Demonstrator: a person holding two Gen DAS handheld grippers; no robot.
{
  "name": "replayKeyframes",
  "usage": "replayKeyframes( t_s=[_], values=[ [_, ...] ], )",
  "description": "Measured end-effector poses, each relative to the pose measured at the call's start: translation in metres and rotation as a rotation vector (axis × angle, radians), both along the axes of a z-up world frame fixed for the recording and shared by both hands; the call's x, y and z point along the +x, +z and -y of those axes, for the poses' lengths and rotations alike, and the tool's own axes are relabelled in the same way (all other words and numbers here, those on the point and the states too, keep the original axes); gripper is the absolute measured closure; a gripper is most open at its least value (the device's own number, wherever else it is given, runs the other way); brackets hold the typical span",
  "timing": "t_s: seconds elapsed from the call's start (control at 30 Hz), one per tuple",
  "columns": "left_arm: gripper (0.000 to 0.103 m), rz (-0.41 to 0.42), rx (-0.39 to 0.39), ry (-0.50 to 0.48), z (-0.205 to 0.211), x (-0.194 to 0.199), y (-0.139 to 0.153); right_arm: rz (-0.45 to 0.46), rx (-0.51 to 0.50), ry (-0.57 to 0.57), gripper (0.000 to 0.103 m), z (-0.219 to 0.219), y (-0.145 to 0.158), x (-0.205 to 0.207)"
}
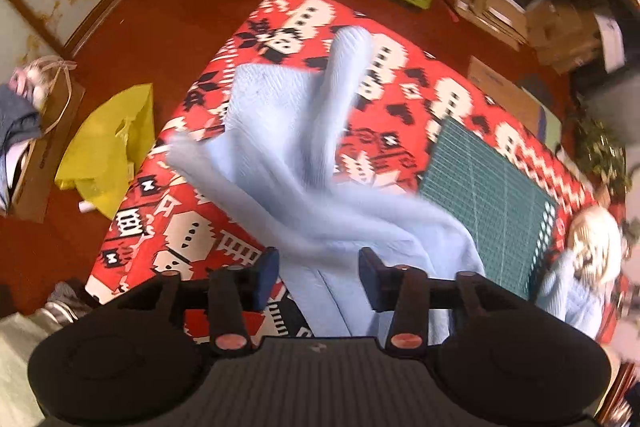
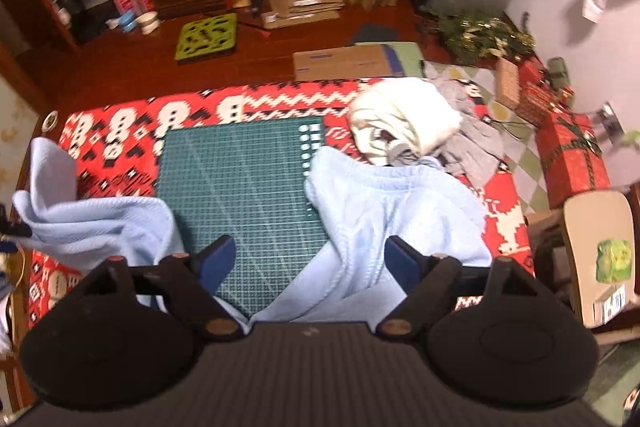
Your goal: Fold clothes
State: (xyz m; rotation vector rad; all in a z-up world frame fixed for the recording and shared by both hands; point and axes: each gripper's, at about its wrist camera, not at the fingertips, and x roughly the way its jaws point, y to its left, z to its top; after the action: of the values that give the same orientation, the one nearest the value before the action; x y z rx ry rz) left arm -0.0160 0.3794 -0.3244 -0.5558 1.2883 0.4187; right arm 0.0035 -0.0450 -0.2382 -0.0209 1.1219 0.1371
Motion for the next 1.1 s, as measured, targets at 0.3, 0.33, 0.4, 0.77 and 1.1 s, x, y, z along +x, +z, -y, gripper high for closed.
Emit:
replayKeyframes(
  t_s=[0.3, 0.33, 0.4, 0.77, 1.1],
  values=[
    [0.033, 0.034, 0.009, -0.214, 0.076, 0.026, 0.012, 0.076, -0.033, -0.118, 0.001, 0.049, 0.001, -0.005],
    [0.032, 0.037, 0.011, -0.246, 0.09, 0.032, 0.012, 0.075, -0.035, -0.131, 0.001, 0.056, -0.001, -0.005],
    [0.032, 0.039, -0.009, -0.298, 0.115, 0.046, 0.011, 0.063, -0.032, -0.156, 0.001, 0.072, -0.009, -0.002],
    [0.032, -0.031, -0.077, -0.494, 0.25, 0.136, -0.027, -0.048, 0.022, -0.278, 0.001, 0.187, -0.066, 0.034],
    [0.029, -0.08, 0.018, -0.609, 0.319, 0.194, -0.08, -0.129, 0.042, -0.296, 0.001, 0.248, -0.137, 0.072]
  ],
)
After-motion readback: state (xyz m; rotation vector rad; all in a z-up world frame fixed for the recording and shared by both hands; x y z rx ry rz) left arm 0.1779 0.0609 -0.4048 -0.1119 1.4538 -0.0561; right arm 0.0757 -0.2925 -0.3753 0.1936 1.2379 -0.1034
